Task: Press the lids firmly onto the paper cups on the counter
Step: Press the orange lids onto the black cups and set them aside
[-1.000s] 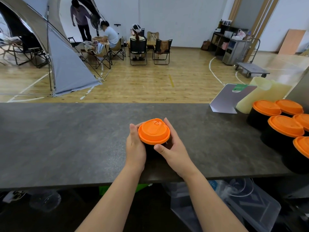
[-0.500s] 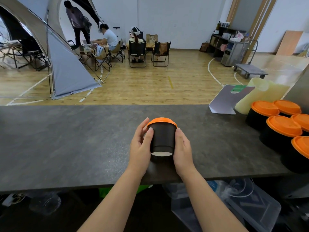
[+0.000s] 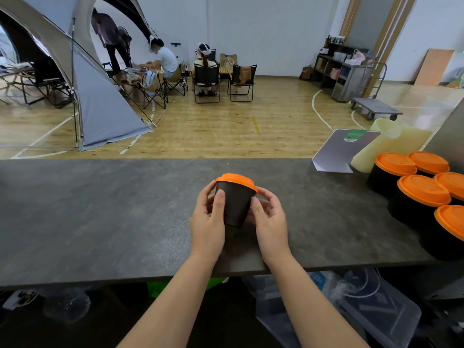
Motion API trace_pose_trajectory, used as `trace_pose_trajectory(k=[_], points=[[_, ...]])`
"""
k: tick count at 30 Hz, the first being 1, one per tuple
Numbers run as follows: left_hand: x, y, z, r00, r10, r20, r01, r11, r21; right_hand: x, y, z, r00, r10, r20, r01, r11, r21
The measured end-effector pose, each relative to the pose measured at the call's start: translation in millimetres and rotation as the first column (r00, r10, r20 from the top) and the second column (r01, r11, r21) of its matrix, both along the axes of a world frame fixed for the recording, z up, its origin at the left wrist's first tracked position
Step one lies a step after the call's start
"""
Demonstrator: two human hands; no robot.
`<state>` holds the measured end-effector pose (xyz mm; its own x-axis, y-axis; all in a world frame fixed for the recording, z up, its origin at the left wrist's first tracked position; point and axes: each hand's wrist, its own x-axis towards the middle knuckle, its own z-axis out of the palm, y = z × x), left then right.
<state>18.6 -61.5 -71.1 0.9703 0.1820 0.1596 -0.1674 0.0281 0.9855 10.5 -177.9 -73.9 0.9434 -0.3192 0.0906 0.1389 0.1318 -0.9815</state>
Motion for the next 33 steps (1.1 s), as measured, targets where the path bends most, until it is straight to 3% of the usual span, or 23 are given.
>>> trace_pose_trajectory(k=[7,18,28,33], points=[[0.4,-2.1,-1.8,0.998,-0.020,-0.063,0.024,0.998,0.055,1.2,-4.8,-1.9,0.999,-0.049,0.022,0.047,0.996,0.074],[0.9,-4.0,-1.4,0.998,-0.041,-0.043,0.047,0.988,0.146,2.4,-8.2,-4.1,0.999,-0.030,0.020,0.027,0.990,0.136],[1.3,-6.9,-1.5,1.000,-0.023,-0.011,0.025,0.989,0.144,-4.0,-6.8,-6.0,0.973,0.227,0.035,-0.222,0.969,-0.109],[5.2,-6.3,-3.6,0.992,0.123,-0.010,-0.123,0.991,-0.056,0.9,-8.7,-13.2,0.979,0.193,0.065,-0.160,0.927,-0.338]])
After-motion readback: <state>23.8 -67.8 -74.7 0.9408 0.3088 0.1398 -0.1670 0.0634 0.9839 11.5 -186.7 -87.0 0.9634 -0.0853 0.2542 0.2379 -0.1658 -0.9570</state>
